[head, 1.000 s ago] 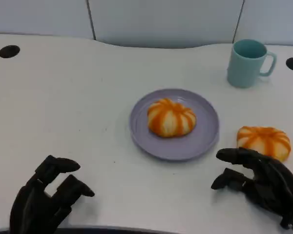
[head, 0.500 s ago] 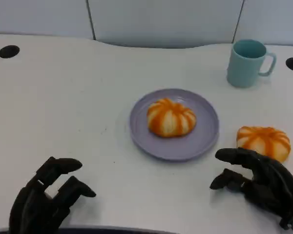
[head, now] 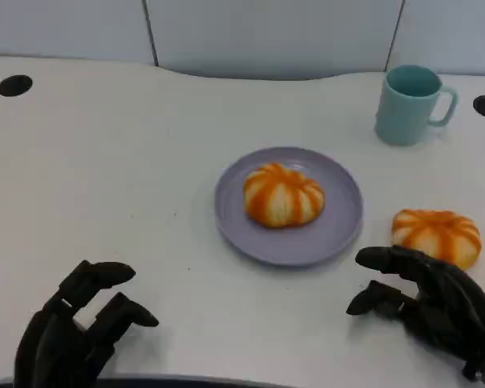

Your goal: Grasp the bread from the table and place it into the plate.

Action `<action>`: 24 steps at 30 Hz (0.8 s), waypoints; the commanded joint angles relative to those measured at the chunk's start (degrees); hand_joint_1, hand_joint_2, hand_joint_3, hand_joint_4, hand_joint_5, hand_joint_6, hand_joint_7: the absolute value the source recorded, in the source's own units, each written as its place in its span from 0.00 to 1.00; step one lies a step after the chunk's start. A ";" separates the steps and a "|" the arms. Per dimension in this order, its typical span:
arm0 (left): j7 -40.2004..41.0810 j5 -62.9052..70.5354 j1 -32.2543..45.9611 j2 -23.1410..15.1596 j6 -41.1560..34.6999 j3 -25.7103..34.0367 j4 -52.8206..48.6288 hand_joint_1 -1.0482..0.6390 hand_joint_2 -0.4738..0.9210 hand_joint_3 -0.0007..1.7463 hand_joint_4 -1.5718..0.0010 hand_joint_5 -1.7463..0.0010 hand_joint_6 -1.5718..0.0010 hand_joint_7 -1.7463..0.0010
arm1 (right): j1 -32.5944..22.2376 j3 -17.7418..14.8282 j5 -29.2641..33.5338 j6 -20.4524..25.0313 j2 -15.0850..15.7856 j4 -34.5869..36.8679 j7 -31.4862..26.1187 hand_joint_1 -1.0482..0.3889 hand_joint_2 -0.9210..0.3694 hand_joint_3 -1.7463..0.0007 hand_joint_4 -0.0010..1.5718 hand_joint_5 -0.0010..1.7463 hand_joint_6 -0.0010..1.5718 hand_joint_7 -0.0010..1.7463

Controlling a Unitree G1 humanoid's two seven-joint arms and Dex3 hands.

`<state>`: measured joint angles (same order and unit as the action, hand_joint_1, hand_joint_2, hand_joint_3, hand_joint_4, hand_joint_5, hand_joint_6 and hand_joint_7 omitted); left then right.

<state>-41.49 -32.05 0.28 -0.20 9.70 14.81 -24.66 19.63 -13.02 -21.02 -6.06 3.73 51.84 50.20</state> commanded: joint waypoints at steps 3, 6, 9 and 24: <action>-0.46 0.16 -0.23 -0.79 0.60 0.57 0.31 0.36 0.99 0.00 0.75 0.09 0.75 0.33 | -1.71 0.40 0.67 0.18 0.26 0.98 -0.35 0.44 0.00 0.92 0.46 0.62 0.60 0.17; -0.32 0.14 -0.22 -0.77 0.43 0.58 0.37 0.36 0.99 0.00 0.75 0.09 0.75 0.33 | -1.69 0.38 0.63 0.14 0.25 1.00 -0.41 0.44 0.00 0.92 0.46 0.62 0.60 0.17; -0.11 0.09 -0.21 -0.75 0.16 0.59 0.48 0.36 0.98 0.00 0.76 0.09 0.75 0.33 | -1.66 0.35 0.58 0.13 0.23 1.02 -0.52 0.44 0.00 0.93 0.46 0.62 0.60 0.18; -0.63 -0.31 -1.09 -0.80 0.66 1.11 -0.59 0.37 0.99 0.00 0.76 0.07 0.77 0.30 | 0.01 -0.56 0.52 -3.06 0.54 5.65 1.35 0.46 0.00 0.91 0.48 0.62 0.61 0.17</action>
<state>-41.47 -32.03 -0.39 -0.18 10.29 15.18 -24.83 20.74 -13.50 -21.15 -9.66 3.76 55.67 52.09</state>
